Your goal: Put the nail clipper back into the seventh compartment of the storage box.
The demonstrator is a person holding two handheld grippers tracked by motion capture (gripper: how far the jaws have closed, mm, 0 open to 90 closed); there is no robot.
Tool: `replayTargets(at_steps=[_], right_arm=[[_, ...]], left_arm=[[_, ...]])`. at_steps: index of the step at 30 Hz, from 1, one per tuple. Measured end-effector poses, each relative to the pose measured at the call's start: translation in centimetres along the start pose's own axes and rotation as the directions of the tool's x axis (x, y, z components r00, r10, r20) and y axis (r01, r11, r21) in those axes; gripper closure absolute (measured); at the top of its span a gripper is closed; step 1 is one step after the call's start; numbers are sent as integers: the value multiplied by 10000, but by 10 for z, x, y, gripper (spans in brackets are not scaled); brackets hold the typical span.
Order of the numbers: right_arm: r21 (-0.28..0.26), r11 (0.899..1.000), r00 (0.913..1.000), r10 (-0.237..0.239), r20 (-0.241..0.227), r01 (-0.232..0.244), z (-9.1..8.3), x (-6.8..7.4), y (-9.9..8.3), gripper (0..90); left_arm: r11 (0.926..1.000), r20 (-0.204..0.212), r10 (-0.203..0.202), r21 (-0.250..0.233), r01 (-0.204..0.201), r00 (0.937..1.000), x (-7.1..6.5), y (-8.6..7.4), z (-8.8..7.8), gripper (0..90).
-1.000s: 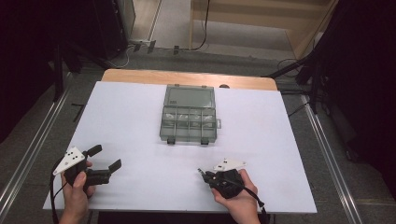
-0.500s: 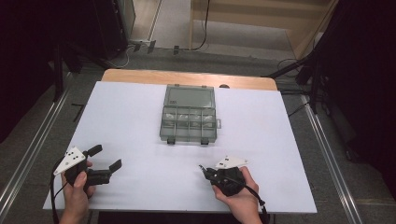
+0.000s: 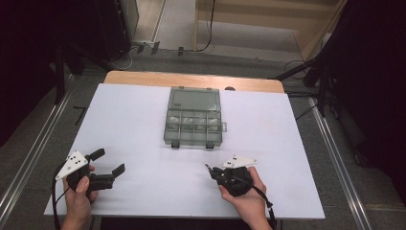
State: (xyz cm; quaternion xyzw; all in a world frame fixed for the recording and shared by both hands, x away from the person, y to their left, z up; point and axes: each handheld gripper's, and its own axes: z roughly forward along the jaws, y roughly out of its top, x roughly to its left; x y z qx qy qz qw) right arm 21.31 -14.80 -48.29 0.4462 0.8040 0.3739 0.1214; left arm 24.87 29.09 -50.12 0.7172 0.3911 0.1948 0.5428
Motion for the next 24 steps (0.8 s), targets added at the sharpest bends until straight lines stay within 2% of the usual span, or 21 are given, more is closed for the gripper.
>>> replayTargets(at_steps=[11, 15, 20, 24], right_arm=[[-188, 9998, 10000, 43, -64, -44, 0, -5, 14, 815], [-249, 9995, 9997, 189, -134, -192, 1, -8, 19, 815], [-299, 9993, 9997, 200, -150, -204, 2, -10, 25, 815], [-360, 9991, 9996, 231, -138, -236, 3, -11, 30, 815]], left_arm=[[10000, 56, -40, -35, 40, 10000, 0, 1, -1, 0], [9999, 62, -104, -115, 105, 9999, 1, 2, -2, 0], [10000, 59, 15, -99, -15, 10000, 0, 3, -3, 0], [9995, 26, 124, -304, -123, 9999, -1, 4, -5, 0]])
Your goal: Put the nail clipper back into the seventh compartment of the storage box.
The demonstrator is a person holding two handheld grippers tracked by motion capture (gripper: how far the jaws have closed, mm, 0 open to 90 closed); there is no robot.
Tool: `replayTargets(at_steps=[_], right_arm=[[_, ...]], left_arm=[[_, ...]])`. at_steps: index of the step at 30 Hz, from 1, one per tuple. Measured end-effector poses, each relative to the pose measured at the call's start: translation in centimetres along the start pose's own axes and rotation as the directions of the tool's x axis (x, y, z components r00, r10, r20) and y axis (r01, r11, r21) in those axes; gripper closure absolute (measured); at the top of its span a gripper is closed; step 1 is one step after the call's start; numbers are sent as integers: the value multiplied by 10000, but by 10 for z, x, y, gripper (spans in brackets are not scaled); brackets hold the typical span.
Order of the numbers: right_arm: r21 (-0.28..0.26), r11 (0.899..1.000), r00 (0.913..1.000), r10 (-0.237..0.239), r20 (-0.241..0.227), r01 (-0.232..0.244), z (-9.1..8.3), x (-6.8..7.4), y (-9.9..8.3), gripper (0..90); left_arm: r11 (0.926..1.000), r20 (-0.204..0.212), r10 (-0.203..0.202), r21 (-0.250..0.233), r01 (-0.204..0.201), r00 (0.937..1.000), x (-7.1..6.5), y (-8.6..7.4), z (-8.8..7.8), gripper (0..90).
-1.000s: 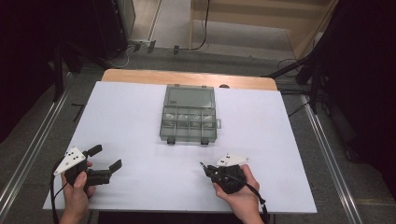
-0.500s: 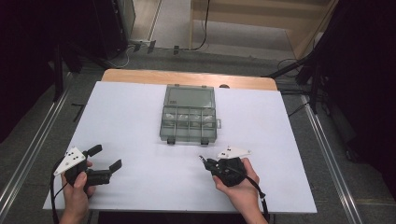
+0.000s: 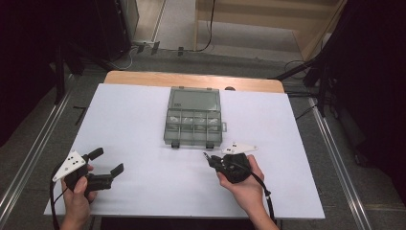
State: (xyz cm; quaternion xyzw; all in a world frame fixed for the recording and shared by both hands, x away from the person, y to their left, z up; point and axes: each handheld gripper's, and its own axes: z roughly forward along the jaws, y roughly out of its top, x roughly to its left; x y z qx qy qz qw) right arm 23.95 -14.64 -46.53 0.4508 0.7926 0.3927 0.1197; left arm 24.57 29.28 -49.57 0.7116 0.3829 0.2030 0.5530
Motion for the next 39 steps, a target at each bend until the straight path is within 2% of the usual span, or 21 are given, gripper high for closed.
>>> replayTargets(at_steps=[20, 29, 39], right_arm=[[-116, 9999, 9999, -68, 136, 70, 10, -5, 26, 815], [-159, 9999, 9996, -34, 273, 39, 13, -8, 36, 815], [-118, 9999, 9997, 115, 225, -113, 20, -14, 44, 815]], left_arm=[[9990, -71, 436, 33, -436, 9990, -5, 0, 1, 0], [9991, -53, 414, 12, -414, 9991, -5, 0, 1, 0], [9992, -54, 389, 5, -389, 9992, -5, 0, 2, 0]])
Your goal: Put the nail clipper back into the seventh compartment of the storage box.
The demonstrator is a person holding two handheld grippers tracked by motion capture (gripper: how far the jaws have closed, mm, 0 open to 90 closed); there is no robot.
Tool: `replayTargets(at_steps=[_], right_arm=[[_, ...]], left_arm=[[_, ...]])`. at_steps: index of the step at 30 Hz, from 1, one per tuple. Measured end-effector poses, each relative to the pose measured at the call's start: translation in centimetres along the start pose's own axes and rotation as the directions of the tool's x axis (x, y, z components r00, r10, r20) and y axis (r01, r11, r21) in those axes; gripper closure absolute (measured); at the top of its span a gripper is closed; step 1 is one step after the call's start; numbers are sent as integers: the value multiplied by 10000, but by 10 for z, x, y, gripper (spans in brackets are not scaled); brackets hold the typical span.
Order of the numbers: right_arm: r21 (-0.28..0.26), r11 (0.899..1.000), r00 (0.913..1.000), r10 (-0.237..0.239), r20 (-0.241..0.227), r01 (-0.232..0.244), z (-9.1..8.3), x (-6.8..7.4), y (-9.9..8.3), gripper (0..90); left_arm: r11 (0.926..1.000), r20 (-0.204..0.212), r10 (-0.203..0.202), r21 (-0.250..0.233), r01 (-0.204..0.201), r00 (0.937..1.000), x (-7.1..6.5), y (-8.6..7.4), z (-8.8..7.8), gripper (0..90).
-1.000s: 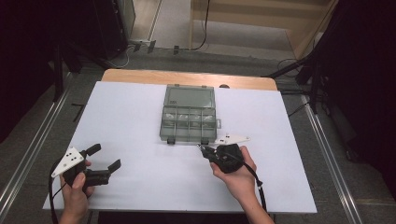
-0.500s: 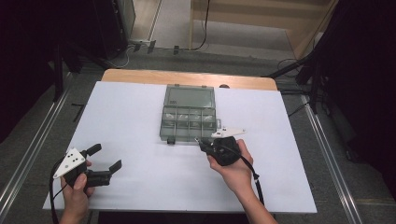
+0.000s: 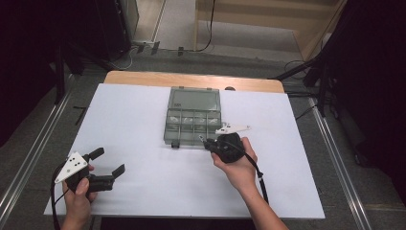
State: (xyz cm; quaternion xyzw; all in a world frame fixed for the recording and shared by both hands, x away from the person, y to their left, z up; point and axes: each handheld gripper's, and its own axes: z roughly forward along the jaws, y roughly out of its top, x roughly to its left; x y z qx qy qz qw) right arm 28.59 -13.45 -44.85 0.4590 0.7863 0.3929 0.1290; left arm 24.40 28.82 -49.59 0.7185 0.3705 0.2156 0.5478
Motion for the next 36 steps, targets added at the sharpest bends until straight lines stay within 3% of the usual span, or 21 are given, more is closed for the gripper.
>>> replayTargets(at_steps=[36], right_arm=[[174, 9994, 9993, 303, 206, -307, 29, -15, 26, 815]], left_arm=[[10000, 48, 6, 2, -6, 10000, 0, 0, 1, 0]])
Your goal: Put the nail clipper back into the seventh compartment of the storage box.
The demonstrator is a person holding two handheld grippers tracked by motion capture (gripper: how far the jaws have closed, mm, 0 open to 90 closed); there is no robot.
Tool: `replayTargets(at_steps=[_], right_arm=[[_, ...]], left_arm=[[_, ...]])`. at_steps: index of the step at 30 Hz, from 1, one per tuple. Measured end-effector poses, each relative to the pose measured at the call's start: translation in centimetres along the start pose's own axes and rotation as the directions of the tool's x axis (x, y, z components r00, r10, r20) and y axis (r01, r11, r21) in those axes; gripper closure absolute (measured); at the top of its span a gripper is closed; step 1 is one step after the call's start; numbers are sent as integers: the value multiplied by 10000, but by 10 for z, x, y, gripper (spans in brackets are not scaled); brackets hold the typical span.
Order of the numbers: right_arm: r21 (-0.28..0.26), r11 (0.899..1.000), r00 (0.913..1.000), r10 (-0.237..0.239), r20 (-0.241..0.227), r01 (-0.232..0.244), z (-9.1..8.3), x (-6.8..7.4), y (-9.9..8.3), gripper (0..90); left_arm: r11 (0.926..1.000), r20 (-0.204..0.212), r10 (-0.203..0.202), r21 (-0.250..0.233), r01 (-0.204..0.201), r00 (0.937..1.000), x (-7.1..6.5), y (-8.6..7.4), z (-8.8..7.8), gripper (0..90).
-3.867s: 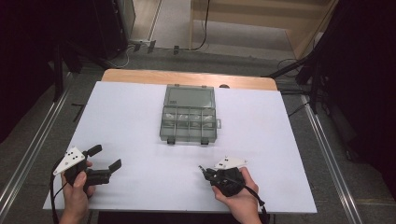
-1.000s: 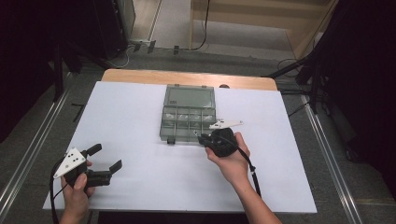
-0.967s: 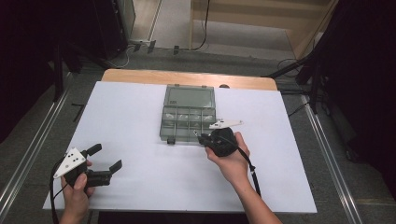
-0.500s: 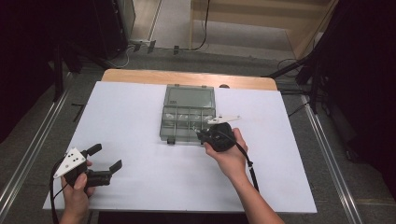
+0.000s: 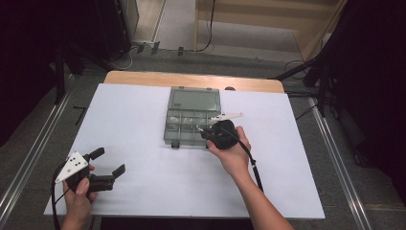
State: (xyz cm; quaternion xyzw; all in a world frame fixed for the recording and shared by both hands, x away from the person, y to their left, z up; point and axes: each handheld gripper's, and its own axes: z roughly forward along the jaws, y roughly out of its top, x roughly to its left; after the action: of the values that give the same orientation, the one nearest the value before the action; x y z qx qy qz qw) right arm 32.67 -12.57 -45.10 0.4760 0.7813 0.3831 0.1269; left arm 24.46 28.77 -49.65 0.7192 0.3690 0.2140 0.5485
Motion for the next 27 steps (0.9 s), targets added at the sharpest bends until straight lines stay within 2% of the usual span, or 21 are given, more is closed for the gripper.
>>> replayTargets(at_steps=[17, 27], right_arm=[[488, 9986, 9994, 180, 284, -194, 23, -10, 0, 814], [690, 9976, 9994, 9, 352, -33, 34, -9, -1, 814]], left_arm=[[10000, -7, -24, 5, 24, 10000, 0, 0, 0, 0], [10000, -1, -35, -12, 35, 10000, 0, 0, -1, 0]])
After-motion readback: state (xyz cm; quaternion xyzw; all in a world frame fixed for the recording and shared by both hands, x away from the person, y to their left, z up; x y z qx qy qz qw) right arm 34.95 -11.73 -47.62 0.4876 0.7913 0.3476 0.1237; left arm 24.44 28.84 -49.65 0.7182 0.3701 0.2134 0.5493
